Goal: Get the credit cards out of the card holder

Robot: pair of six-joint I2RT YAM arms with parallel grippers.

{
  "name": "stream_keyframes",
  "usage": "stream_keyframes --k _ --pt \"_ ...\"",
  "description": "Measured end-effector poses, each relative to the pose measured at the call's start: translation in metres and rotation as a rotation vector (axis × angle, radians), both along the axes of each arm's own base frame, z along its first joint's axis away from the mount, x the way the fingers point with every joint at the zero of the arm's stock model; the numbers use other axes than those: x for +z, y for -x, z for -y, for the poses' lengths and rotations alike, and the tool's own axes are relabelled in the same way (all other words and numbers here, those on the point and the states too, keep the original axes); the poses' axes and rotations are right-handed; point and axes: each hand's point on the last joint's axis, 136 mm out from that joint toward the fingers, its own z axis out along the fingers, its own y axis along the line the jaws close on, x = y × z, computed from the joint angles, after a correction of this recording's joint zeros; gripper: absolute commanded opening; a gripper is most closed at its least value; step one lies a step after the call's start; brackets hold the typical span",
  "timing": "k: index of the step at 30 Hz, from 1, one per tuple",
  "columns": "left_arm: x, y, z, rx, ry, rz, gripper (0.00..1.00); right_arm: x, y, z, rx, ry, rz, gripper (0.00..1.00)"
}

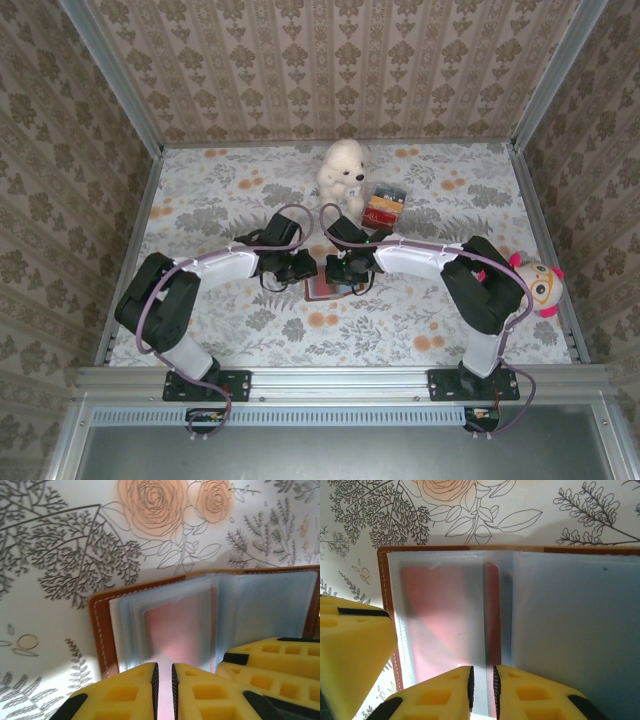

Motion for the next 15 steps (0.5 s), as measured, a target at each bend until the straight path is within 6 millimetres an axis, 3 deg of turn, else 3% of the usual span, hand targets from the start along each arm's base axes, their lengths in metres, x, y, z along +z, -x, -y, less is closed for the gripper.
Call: stream_keyframes --k 8,15 --pt "-0.007 -0.001 0.002 0.007 0.002 -0.018 0.22 -0.007 -0.001 0.002 -0.001 0.022 -0.006 0.32" --pt "-0.006 -0.003 0.002 0.008 0.012 -0.018 0.24 -0.014 0.0 0.002 0.002 0.034 -0.017 0.29"
